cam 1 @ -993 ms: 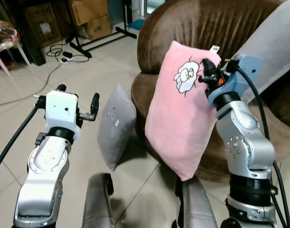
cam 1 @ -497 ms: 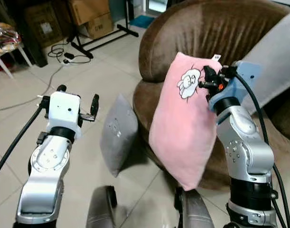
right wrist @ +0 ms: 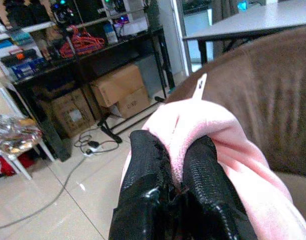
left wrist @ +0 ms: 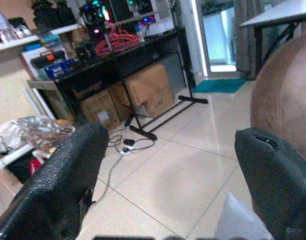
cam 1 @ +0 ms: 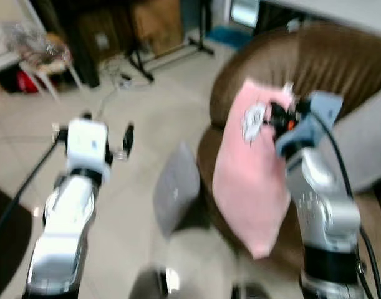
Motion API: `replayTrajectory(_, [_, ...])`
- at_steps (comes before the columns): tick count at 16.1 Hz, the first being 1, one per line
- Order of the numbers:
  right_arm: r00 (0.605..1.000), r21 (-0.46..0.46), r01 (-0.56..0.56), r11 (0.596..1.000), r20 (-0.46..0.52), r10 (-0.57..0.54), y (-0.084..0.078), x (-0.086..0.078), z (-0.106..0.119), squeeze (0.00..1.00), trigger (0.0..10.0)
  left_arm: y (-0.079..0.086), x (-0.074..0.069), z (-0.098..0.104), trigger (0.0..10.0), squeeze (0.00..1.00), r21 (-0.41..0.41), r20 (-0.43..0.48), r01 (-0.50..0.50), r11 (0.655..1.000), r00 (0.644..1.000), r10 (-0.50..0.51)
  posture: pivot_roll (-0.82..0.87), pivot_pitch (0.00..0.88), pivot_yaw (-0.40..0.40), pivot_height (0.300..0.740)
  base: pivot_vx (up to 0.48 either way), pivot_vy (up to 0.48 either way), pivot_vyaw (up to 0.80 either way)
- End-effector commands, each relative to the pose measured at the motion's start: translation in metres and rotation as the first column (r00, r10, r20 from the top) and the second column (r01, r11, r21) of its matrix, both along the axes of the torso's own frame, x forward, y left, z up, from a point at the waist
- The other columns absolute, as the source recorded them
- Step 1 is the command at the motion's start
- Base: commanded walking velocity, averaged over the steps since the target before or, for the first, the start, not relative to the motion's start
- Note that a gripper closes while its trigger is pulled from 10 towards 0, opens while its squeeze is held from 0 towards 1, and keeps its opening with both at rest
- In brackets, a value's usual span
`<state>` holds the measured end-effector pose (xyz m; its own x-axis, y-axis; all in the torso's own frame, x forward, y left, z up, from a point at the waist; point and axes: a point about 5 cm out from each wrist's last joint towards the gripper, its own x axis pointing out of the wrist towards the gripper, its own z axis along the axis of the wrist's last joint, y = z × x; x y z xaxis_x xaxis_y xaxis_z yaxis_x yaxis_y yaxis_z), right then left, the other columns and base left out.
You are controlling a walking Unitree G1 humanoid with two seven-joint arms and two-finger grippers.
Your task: Move the pillow to the sofa from floor
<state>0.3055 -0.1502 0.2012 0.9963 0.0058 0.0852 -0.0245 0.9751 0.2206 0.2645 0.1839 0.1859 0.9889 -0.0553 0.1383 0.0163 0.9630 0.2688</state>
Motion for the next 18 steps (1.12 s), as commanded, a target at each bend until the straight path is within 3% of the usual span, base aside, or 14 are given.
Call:
replayTrajectory(1, [0.998, 0.005, 0.006, 1.000, 0.068, -0.007, 0.000, -0.003, 0.015, 0.00, 10.0, -0.002, 0.001, 0.001, 10.0, 0.00, 0.019, 0.000, 0.022, 1.000, 1.000, -0.022, -0.11, 0.000, 0.042, 0.740, 0.000, 0.000, 0.00])
replayTrajectory(7, [0.999, -0.013, 0.042, 0.999, 0.027, -0.042, -0.005, -0.003, 0.007, 0.00, 10.0, -0.004, 0.002, -0.001, 10.0, 0.00, 0.000, -0.012, 0.046, 0.999, 0.999, -0.046, -0.11, 0.000, 0.052, 0.740, 0.000, 0.000, 0.00])
replayTrajectory(13, [0.998, -0.035, -0.062, 0.997, -0.003, 0.062, 0.015, -0.001, 0.000, 0.00, 10.0, -0.006, 0.005, 0.001, 10.0, 0.00, 0.018, 0.001, 0.049, 0.999, 0.999, -0.049, -0.11, 0.000, 0.050, 0.740, 0.000, 0.000, 0.00])
replayTrajectory(18, [0.995, -0.034, -0.095, 0.995, -0.008, 0.095, 0.021, 0.001, -0.001, 0.00, 10.0, -0.005, 0.005, 0.003, 10.0, 0.00, 0.005, 0.014, 0.056, 0.998, 0.998, -0.056, -0.10, 0.000, 0.044, 0.740, 0.000, 0.000, -0.73])
